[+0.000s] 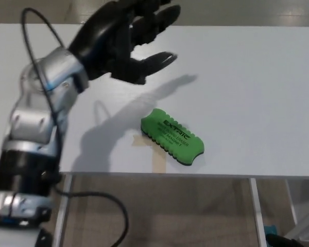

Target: Use the left hand to press on the green eraser and wipe the desk from center to the left and then back to center.

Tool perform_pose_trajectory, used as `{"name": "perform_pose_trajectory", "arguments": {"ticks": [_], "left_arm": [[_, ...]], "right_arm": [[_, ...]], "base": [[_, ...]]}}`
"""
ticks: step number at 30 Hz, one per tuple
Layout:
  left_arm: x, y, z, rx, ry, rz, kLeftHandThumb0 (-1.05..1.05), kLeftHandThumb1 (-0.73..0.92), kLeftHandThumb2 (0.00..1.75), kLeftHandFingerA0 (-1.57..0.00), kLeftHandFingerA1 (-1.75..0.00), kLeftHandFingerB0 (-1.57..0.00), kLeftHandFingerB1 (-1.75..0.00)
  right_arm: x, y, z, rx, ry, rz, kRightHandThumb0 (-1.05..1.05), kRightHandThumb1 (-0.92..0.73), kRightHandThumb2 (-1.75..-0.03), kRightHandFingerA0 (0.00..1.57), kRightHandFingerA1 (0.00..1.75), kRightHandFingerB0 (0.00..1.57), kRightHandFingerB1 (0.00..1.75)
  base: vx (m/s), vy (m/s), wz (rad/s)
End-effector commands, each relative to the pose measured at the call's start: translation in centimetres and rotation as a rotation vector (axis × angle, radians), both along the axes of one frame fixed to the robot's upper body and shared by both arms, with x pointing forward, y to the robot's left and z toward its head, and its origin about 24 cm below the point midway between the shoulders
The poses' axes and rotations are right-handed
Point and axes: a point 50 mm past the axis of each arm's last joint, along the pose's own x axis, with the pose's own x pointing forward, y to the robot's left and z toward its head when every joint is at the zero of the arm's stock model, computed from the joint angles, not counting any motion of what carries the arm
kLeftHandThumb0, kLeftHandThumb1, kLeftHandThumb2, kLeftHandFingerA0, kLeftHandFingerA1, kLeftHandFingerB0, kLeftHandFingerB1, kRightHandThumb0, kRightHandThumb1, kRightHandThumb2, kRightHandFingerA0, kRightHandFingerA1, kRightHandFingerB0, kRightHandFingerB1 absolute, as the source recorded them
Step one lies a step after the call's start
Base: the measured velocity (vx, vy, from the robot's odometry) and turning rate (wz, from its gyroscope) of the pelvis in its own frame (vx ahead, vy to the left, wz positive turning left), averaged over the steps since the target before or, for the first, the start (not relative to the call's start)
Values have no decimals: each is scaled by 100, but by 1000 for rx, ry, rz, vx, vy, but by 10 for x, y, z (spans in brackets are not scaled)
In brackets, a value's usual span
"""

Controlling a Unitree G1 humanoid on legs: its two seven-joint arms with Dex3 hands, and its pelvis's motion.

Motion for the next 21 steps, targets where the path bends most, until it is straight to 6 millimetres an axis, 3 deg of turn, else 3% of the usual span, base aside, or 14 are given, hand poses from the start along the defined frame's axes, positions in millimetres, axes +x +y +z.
{"name": "perform_pose_trajectory", "arguments": {"ticks": [1,2,3,5,6,11,14,15,19,20,21], "left_arm": [[-72,32,-23,42,98,-291,-81,51,56,-6,-26,-2,-30],[-80,35,-28,40,122,-306,-72,44,82,-8,-27,-1,-30],[-95,42,-41,17,175,-345,-34,22,84,0,-47,-4,-50],[-114,48,-54,-12,232,-388,-34,22,84,0,-47,-4,-50],[-122,51,-60,-25,255,-399,-66,42,70,-18,-39,-11,-40],[-164,76,-94,-125,377,-364,-59,39,68,-31,-42,-23,-41],[-178,85,-111,-149,457,-308,-59,39,68,-37,-43,-29,-41],[-185,90,-123,-149,497,-268,-58,39,68,-40,-45,-32,-42],[-200,103,-154,-114,582,-143,-58,41,71,-43,-46,-34,-43],[-204,112,-174,-91,634,-40,-54,49,55,-51,-39,-40,-34],[-208,118,-188,-73,671,27,-54,49,55,-51,-39,-40,-34]], "right_arm": [[-19,-3,-9,2,60,-6,-23,-68,-60,71,54,69,51],[-20,-3,-10,5,63,-8,-22,-68,-60,71,54,69,51],[-24,-4,-11,4,79,-9,-23,-68,-60,72,55,70,51],[-28,-5,-13,3,97,-9,-23,-68,-60,72,55,70,51],[-31,-5,-14,0,107,-7,-23,-68,-60,72,55,70,52],[-41,-6,-18,10,131,-17,-23,-67,-60,79,67,71,53],[-45,-9,-19,-2,145,-18,-23,-67,-60,81,66,72,53],[-47,-10,-19,-8,150,-14,-24,-66,-60,77,57,73,54],[-51,-12,-20,-21,166,-6,-23,-66,-60,76,58,73,54],[-52,-11,-21,-25,170,-6,-24,-66,-59,78,67,73,54],[-53,-11,-21,-27,173,-7,-24,-66,-59,78,67,73,54]], "base": [[0,0,0],[0,0,0],[0,0,0],[0,0,0],[0,0,0],[0,0,0],[0,0,0],[0,0,0],[0,0,0],[0,0,0],[0,0,0]]}}
